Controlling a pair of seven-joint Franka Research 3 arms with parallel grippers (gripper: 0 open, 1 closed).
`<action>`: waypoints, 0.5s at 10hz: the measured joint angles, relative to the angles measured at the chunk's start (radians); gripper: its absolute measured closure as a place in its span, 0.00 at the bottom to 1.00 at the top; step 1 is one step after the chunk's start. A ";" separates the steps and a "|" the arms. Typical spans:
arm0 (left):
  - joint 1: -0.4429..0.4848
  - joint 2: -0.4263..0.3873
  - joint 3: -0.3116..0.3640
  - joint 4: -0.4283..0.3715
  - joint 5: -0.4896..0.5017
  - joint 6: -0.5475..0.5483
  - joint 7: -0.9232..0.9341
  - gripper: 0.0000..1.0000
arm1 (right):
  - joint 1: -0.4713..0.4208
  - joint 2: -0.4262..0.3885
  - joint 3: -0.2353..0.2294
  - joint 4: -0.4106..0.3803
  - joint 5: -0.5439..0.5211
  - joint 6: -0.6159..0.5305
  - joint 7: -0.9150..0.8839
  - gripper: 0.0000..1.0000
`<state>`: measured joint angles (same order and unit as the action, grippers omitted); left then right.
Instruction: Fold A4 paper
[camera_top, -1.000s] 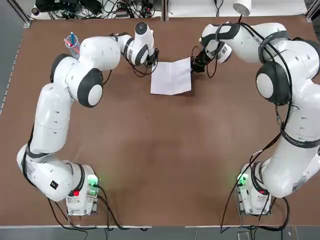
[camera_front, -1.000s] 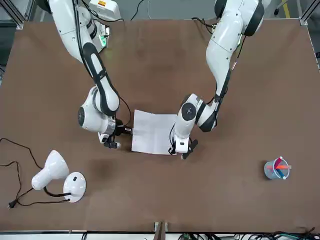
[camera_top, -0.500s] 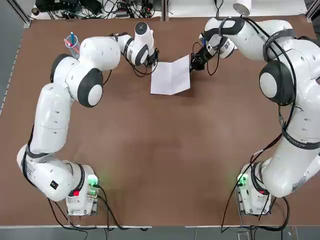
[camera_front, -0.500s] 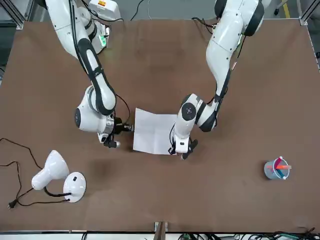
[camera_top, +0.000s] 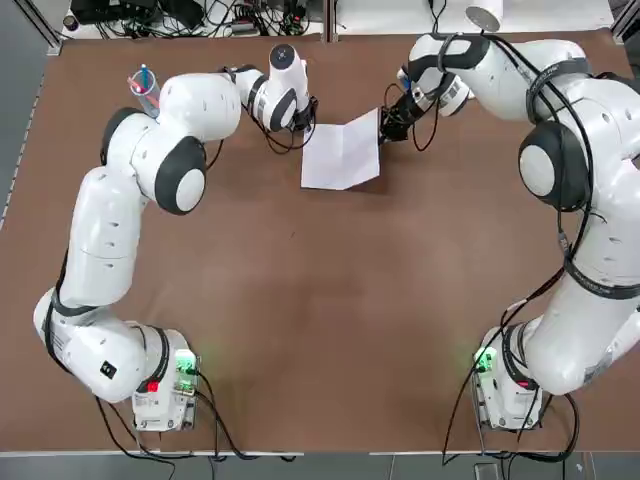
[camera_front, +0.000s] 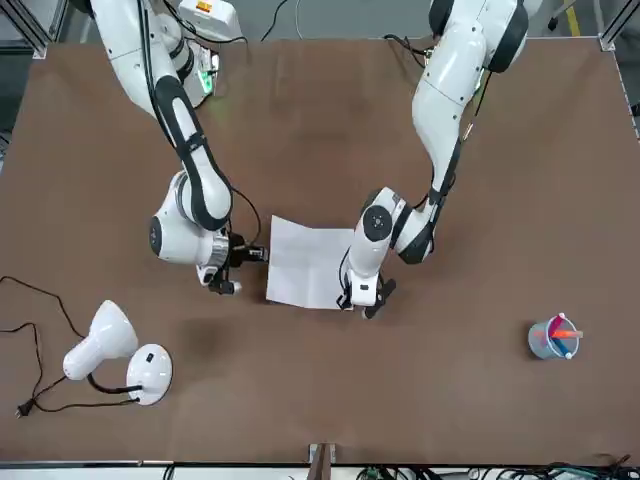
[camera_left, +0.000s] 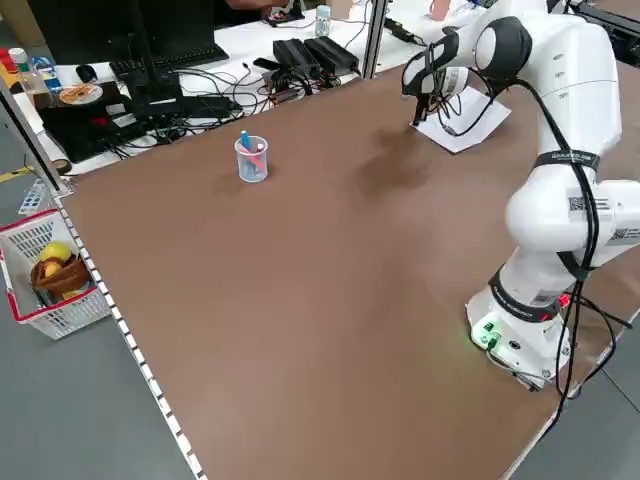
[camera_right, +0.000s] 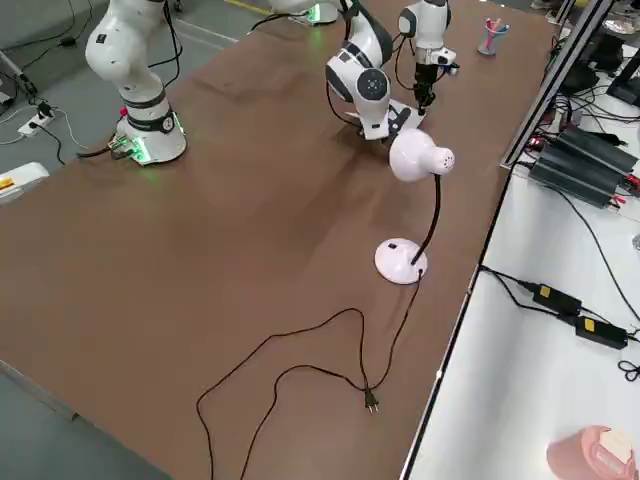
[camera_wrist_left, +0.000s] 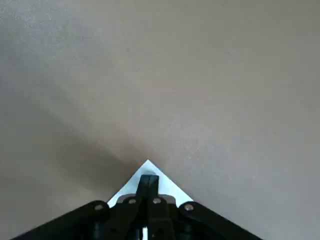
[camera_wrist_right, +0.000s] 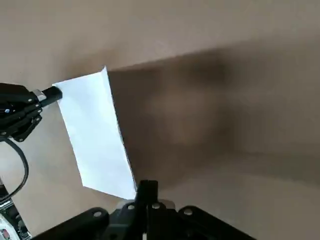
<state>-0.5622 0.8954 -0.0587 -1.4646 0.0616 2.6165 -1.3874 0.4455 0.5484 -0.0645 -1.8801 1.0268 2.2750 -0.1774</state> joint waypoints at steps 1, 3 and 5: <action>0.000 0.000 0.000 0.000 0.000 0.000 0.000 0.99 | 0.001 0.000 0.002 0.002 0.010 0.000 0.000 0.99; 0.000 0.000 0.000 0.000 0.000 0.000 0.000 0.99 | 0.002 0.000 0.016 0.013 0.013 -0.003 0.019 0.99; 0.000 0.000 0.000 0.000 0.000 0.000 0.000 0.99 | 0.004 -0.001 0.039 0.034 0.026 -0.003 0.053 0.99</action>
<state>-0.5622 0.8954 -0.0587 -1.4646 0.0616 2.6166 -1.3874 0.4499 0.5473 -0.0257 -1.8462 1.0523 2.2724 -0.1245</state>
